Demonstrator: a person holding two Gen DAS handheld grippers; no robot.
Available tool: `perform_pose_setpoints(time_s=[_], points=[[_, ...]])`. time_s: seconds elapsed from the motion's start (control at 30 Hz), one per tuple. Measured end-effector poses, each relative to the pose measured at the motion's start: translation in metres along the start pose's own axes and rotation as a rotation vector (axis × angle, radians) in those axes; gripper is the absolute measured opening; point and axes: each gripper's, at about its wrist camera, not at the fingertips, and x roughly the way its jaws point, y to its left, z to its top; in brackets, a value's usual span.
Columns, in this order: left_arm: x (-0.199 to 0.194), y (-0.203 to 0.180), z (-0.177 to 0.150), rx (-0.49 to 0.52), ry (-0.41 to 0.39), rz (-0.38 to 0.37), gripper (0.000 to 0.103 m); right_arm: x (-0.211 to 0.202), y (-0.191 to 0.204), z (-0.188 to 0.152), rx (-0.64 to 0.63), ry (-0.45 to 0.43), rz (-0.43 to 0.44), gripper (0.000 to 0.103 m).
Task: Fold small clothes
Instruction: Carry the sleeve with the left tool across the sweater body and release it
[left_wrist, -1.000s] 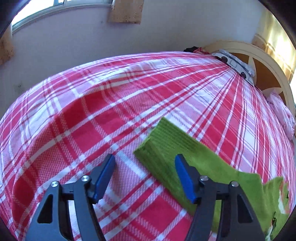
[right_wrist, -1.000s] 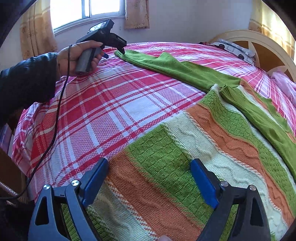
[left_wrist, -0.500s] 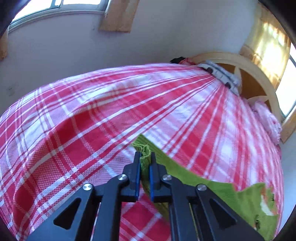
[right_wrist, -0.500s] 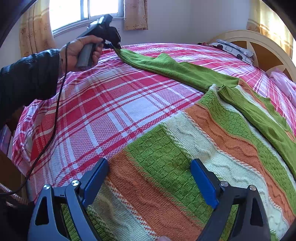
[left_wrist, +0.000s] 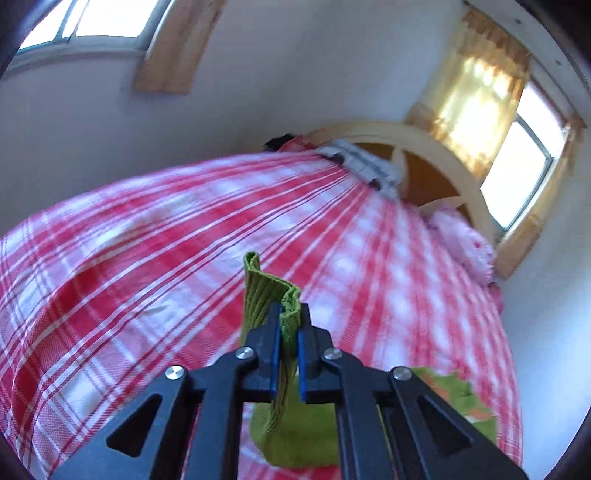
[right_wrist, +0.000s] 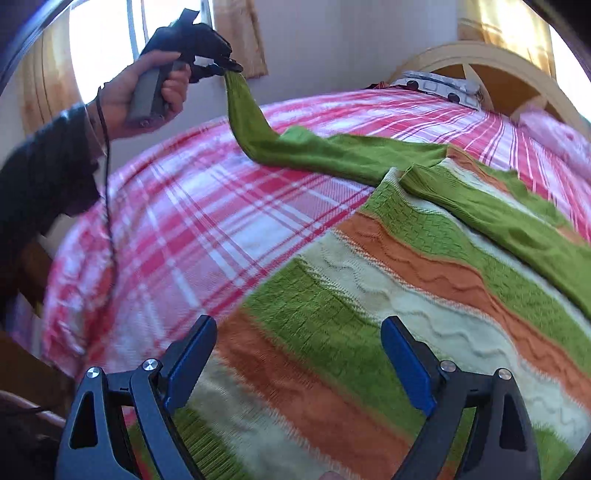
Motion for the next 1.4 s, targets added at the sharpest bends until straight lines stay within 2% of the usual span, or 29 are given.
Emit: perform_pose_setpoints(time_s=[0.1, 0.2, 0.53, 0.9, 1.4], points=[[-0.012, -0.031, 0.006, 0.027, -0.013, -0.06, 0.008, -0.018, -0.007, -0.005, -0.015, -0.029, -0.045, 0.091], [-0.019, -0.069, 0.007, 0.076, -0.026, -0.109, 0.008, -0.032, -0.019, -0.011, 0.016, -0.043, -0.051, 0.091], [-0.014, -0.162, -0.014, 0.181, -0.013, -0.226, 0.008, -0.074, -0.048, -0.041, 0.104, -0.082, -0.102, 0.091], [-0.006, -0.232, -0.04, 0.246, 0.031, -0.291, 0.008, -0.102, -0.074, -0.068, 0.16, -0.095, -0.138, 0.091], [0.004, -0.333, -0.082, 0.316, 0.08, -0.386, 0.008, -0.114, -0.098, -0.094, 0.235, -0.109, -0.163, 0.091]])
